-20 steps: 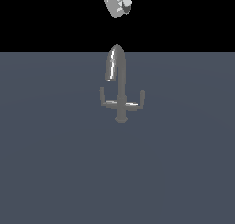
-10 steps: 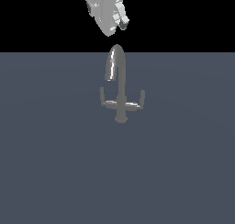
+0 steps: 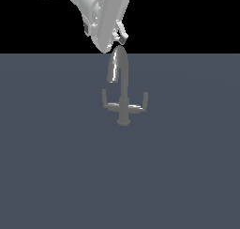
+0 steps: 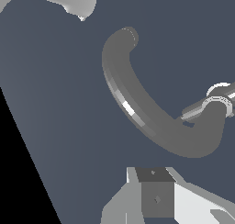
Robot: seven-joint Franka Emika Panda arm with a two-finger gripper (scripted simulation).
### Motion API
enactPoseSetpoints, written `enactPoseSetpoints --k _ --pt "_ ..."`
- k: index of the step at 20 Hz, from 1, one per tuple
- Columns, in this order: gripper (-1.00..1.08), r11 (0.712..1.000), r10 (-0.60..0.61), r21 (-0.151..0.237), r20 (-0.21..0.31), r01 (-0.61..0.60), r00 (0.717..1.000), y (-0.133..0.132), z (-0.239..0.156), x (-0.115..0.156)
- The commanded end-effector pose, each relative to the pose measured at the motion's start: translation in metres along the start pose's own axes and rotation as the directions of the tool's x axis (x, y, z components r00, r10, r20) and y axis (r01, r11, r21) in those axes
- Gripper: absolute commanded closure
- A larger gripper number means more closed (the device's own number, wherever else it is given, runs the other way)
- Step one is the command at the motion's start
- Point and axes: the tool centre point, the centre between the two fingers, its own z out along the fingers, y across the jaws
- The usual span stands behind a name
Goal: Turn on the faucet by rotating a designated handle.
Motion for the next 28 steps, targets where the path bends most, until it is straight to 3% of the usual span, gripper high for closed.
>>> enactPoseSetpoints --k 1,7,14,21,28 --pt "1.08 0.997 -0.072 0.024 0.021 0.071 0.997 0.011 0.002 -0.001" --pt "1.08 0.968 -0.239 0.092 0.059 0.233 0.969 0.039 0.008 -0.001" --pt "1.08 0.895 -0.425 0.183 0.077 0.406 0.902 0.070 0.015 0.001" --pt "1.08 0.783 -0.593 0.280 0.066 0.556 0.802 0.101 0.023 0.006" --pt "1.08 0.635 -0.735 0.375 0.025 0.675 0.678 0.132 0.032 0.013"
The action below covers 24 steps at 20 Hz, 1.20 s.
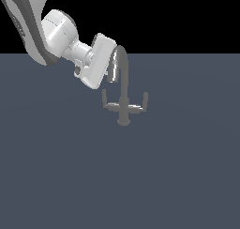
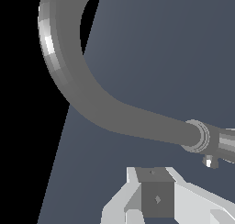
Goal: Turn on the faucet by rotating a designated handle.
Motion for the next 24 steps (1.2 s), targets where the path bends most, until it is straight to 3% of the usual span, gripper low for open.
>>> enactPoseSetpoints --k 1,7,14,24 --pt "1.08 0.997 -0.070 0.034 0.005 0.069 0.998 0.010 0.000 -0.005" --pt "1.08 0.967 -0.231 0.115 0.001 0.229 0.973 0.036 0.000 -0.017" --pt "1.08 0.899 -0.392 0.199 -0.029 0.389 0.920 0.064 0.000 -0.027" --pt "1.08 0.823 -0.506 0.259 -0.070 0.506 0.860 0.087 0.000 -0.033"
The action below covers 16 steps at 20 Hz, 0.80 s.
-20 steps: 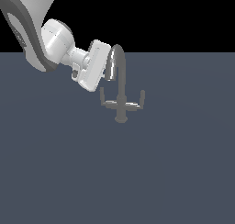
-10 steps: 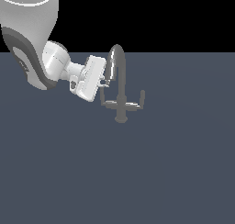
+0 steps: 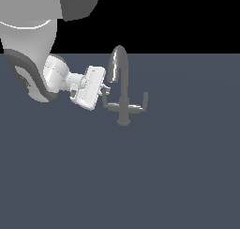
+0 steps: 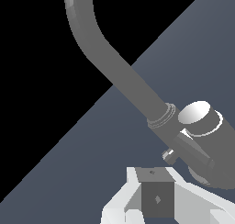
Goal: Turn on the faucet by rotating a designated handle.
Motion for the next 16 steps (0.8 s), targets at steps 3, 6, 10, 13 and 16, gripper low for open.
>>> enactPoseSetpoints --k 3,6,10,13,16 --pt "1.08 1.000 -0.028 0.014 -0.003 0.028 1.000 0.003 -0.001 -0.003" --pt "1.08 0.999 -0.031 0.016 -0.003 0.031 1.000 0.003 -0.001 -0.004" --pt "1.08 0.999 -0.031 0.016 -0.003 0.031 1.000 0.004 -0.001 -0.002" --pt "1.08 0.999 -0.031 0.016 -0.003 0.031 1.000 0.006 -0.002 0.002" --pt "1.08 0.999 -0.031 0.016 -0.003 0.031 1.000 0.008 -0.002 0.007"
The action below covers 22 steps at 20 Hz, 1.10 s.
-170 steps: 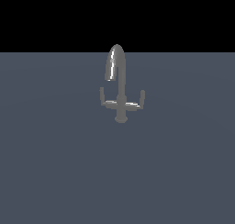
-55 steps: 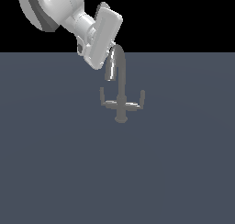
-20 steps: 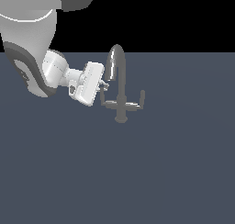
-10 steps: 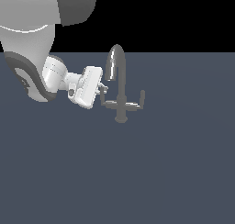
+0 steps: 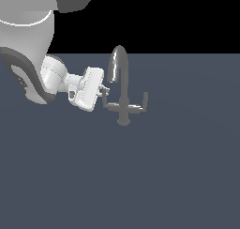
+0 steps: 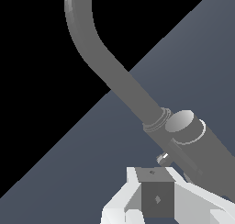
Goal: Turn on the faucet by rotating a designated handle.
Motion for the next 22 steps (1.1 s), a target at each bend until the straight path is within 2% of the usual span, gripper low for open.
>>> enactPoseSetpoints --k 1,17,22 --pt "1.08 1.000 0.000 0.000 0.000 0.000 1.000 0.002 -0.001 0.004" --pt "1.08 1.000 0.000 0.000 0.000 0.000 1.000 0.016 -0.004 0.034" --pt "1.08 1.000 -0.003 0.002 0.002 0.003 1.000 0.025 -0.003 0.032"
